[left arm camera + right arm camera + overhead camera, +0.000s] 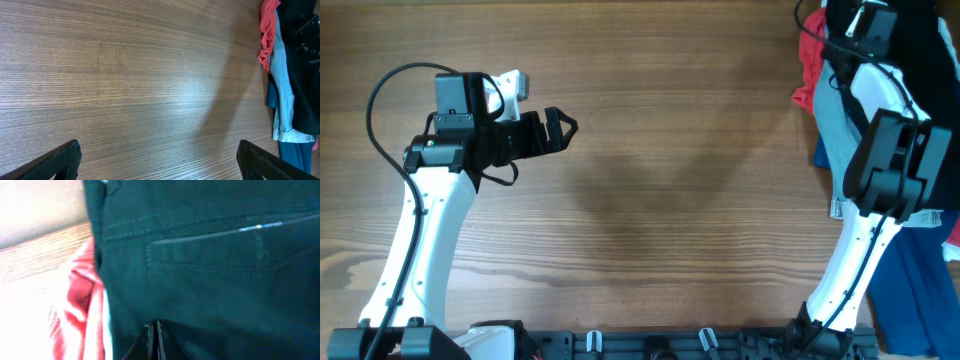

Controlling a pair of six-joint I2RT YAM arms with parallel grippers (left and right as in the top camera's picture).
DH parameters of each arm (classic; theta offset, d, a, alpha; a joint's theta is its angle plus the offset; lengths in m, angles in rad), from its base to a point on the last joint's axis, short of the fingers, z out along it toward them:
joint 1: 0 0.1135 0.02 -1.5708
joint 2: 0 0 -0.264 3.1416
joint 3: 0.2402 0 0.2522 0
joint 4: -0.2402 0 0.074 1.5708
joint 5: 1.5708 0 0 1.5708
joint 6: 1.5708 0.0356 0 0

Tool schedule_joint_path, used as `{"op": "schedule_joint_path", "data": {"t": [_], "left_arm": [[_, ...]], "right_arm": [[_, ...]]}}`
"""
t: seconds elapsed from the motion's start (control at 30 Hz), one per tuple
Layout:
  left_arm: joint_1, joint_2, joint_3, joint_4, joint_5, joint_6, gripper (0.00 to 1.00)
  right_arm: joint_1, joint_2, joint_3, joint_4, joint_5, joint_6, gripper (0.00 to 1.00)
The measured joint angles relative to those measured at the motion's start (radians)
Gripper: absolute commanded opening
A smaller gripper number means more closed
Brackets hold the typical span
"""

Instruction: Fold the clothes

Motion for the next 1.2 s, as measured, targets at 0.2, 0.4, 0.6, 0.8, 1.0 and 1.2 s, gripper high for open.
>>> {"op": "schedule_joint_path", "data": {"t": [0.2, 0.4, 0.6, 0.8, 1.0, 1.2], "left_arm": [[0.0, 0.0, 0.0, 0.0, 0.0, 0.0, 1.0], [0.0, 0.0, 0.0, 0.0, 0.0, 0.0, 1.0], [0.0, 0.0, 0.0, 0.0, 0.0, 0.0, 1.0], [0.0, 0.0, 0.0, 0.0, 0.0, 0.0, 1.0], [0.0, 0.0, 0.0, 0.0, 0.0, 0.0, 1.0], [0.0, 0.0, 0.0, 0.004, 0.0, 0.0, 1.0]], "right_arm": [[-0.011, 0.0, 0.038, 0.037, -0.085, 0.008, 0.37], [-0.011, 0.015, 0.041, 0.08, -0.101, 0.008, 0.52], [-0.011, 0.074, 0.041, 0.136, -0.106, 0.007, 0.56], [-0.012, 0.074, 0.043, 0.161, -0.056, 0.023, 0.06], [-0.019, 0.073, 0.11, -0.003, -0.061, 0.068, 0.04], [-0.036, -0.043, 0.126, -0.221, -0.133, 0.067, 0.04]]}}
